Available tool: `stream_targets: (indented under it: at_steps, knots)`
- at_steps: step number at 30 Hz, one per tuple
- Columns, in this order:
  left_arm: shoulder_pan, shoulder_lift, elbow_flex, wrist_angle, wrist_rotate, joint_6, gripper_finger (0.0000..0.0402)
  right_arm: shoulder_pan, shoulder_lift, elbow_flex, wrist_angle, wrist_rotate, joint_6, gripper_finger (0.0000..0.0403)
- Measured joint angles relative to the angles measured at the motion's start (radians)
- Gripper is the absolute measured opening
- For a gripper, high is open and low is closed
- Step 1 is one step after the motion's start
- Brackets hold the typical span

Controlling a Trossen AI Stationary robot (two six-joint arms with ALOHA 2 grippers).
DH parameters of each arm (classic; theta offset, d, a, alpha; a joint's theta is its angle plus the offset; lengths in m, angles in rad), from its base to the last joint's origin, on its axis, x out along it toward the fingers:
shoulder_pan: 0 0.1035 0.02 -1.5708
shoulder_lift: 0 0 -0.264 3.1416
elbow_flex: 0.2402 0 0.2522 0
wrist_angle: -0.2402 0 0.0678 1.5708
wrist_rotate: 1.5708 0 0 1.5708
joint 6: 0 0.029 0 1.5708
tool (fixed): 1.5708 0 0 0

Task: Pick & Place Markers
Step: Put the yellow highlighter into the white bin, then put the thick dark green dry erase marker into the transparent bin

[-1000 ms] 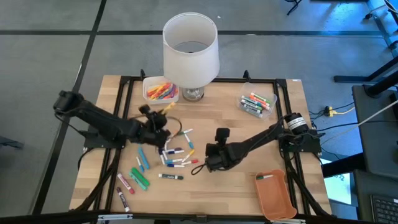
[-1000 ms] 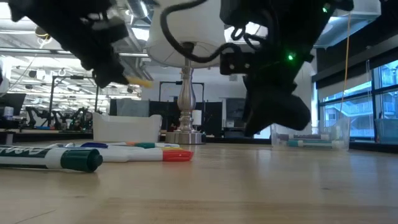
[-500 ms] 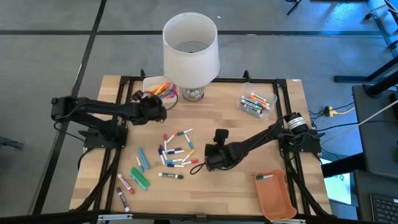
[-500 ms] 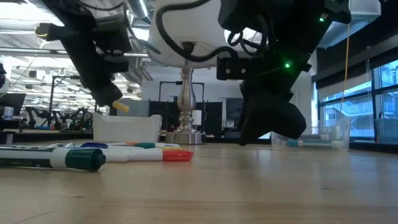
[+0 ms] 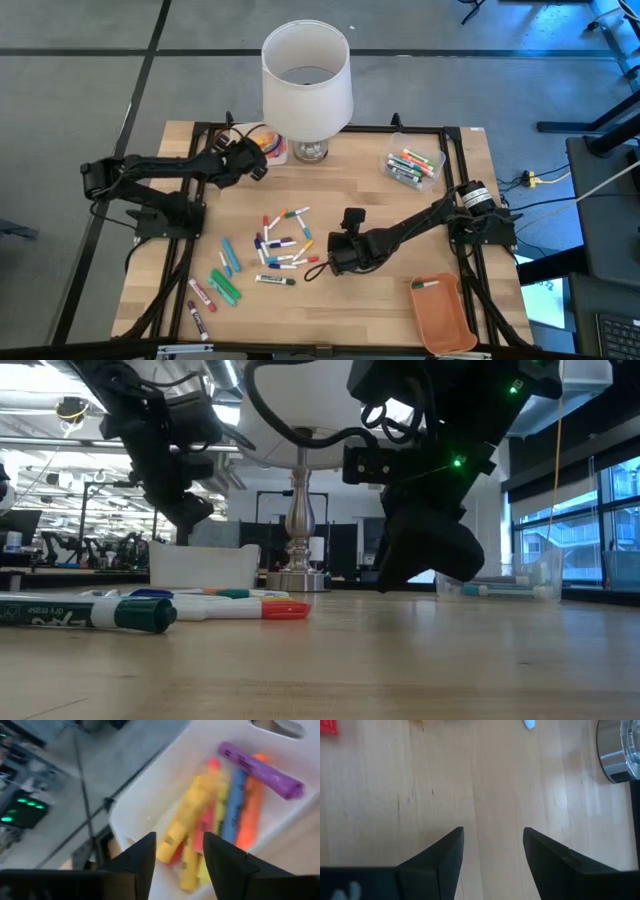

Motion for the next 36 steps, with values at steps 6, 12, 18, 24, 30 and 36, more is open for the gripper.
stream_targets:
  at_steps: [6,12,18,24,30,36]
  knots:
    - [-0.091,-0.018,0.0,-0.088,0.349,-0.074,0.0172,0.012,0.0,0.0,-0.035,0.0,0.04,0.0204]
    - [-0.333,-0.022,0.0,-0.078,0.631,-0.142,0.0164,0.037,0.0,0.0,-0.028,-0.009,0.049,0.0204]
    - [-0.671,-0.02,0.0,0.013,0.814,-0.286,0.0159,0.094,-0.016,-0.038,-0.173,-0.106,0.079,0.0204]
    - [-1.004,0.0,0.0,0.307,0.658,-0.415,0.0155,0.122,-0.165,-0.185,-0.1,-0.121,0.187,0.0204]
    - [-1.228,0.158,0.013,0.461,0.374,-0.264,0.0146,0.123,-0.359,-0.366,0.297,-0.177,0.192,0.0204]
    - [-1.228,0.295,0.018,0.464,0.312,-0.275,0.0145,0.115,-0.398,-0.527,0.799,-0.422,0.07,0.0204]
